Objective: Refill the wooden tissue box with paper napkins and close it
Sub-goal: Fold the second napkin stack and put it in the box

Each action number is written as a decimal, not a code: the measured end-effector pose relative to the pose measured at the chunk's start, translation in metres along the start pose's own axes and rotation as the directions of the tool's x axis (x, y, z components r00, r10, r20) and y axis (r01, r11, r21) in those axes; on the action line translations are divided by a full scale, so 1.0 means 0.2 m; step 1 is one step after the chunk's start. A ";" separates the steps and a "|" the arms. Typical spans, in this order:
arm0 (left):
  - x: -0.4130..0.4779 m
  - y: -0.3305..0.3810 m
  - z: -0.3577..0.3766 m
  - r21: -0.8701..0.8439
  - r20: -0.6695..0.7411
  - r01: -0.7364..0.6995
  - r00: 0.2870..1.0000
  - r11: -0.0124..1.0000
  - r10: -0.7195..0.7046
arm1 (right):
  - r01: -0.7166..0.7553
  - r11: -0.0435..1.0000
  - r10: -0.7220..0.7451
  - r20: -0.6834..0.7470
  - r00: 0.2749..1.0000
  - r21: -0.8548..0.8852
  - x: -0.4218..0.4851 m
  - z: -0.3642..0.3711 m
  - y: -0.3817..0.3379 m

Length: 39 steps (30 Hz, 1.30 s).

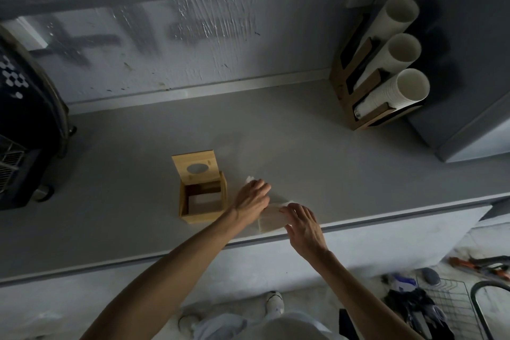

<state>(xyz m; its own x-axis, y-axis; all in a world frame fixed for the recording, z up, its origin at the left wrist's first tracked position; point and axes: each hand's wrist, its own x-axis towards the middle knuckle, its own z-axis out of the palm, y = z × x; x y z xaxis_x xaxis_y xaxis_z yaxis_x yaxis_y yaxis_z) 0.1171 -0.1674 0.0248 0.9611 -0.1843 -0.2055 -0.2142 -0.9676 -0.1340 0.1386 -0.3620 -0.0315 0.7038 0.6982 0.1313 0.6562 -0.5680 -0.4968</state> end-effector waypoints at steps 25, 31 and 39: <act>-0.02 -0.07 0.08 -0.965 0.255 0.229 0.725 -0.125 -0.640 | -0.090 0.992 0.087 0.029 0.996 0.092 -0.02 0.04 0.00; -0.02 -0.10 0.19 -0.959 -0.003 0.175 0.782 0.224 -0.623 | -0.081 0.992 0.078 0.037 0.996 0.091 -0.02 0.05 0.02; -0.02 -0.11 0.12 -0.966 0.036 0.182 0.797 0.182 -0.602 | -0.085 0.991 0.083 0.028 0.996 0.099 -0.02 0.05 0.02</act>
<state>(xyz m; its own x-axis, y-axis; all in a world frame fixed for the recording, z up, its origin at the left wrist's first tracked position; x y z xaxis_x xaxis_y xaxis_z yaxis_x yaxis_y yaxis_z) 0.1145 -0.1414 0.0055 0.8891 0.4421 -0.1185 0.3041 -0.3770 0.8749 0.1356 -0.3617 -0.0420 0.7480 0.6605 0.0657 0.5633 -0.5794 -0.5890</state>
